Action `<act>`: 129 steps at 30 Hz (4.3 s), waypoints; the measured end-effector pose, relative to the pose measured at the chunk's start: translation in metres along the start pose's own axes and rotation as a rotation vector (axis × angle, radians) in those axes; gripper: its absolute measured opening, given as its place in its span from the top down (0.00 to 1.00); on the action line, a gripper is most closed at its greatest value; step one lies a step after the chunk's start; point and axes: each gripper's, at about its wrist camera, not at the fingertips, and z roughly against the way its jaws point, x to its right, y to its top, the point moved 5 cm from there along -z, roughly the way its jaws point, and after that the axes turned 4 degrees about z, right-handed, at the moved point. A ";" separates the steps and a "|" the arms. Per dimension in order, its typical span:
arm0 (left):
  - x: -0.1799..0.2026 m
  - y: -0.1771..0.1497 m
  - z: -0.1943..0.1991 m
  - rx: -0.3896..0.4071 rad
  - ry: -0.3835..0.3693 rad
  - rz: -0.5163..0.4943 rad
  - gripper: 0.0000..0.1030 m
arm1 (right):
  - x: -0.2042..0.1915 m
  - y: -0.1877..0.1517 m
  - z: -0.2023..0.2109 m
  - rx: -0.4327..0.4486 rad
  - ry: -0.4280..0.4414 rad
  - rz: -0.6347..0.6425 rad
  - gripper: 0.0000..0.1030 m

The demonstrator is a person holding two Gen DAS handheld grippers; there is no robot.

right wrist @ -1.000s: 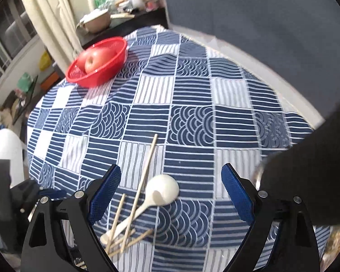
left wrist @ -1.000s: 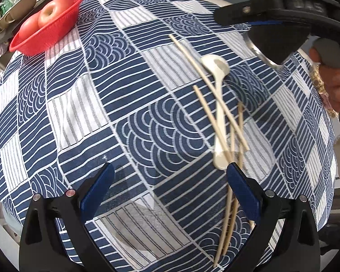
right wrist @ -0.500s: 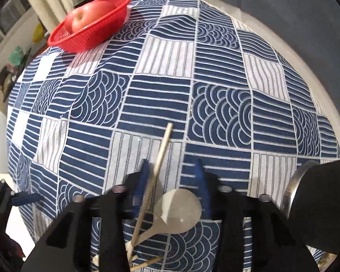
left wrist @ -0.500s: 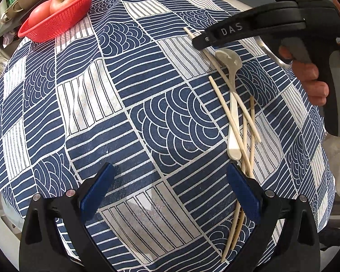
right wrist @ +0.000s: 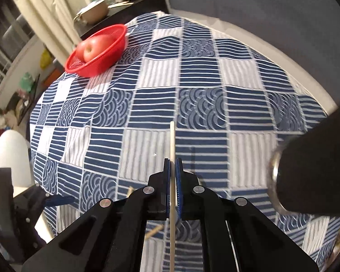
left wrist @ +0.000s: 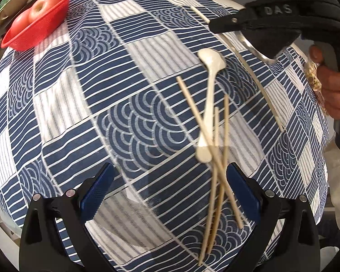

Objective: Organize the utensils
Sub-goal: 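Grasp a chopstick with the left gripper while the right gripper holds its chopstick, then carry both chopsticks over the black cup with both grippers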

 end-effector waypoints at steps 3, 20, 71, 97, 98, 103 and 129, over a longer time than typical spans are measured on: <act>0.006 0.011 -0.005 -0.006 -0.005 -0.004 0.06 | 0.011 -0.013 0.007 0.002 -0.007 -0.033 0.95; 0.001 0.067 -0.027 -0.033 0.089 0.134 0.06 | 0.049 -0.086 0.015 -0.038 -0.006 -0.158 0.95; -0.020 0.010 0.047 0.091 0.045 -0.109 0.95 | 0.027 -0.147 0.186 0.412 -0.159 -0.361 0.95; -0.019 0.110 0.130 0.230 -0.125 -0.312 0.95 | 0.008 -0.093 0.267 0.605 -0.357 -0.486 0.95; -0.018 0.113 0.133 0.236 -0.130 -0.329 0.95 | 0.007 -0.091 0.269 0.607 -0.379 -0.493 0.95; -0.016 0.138 0.150 0.261 -0.227 -0.380 0.95 | 0.001 -0.083 0.274 0.611 -0.468 -0.514 0.95; 0.099 0.232 0.257 0.383 -0.476 -0.487 0.95 | 0.044 -0.029 0.338 0.721 -0.560 -0.533 0.95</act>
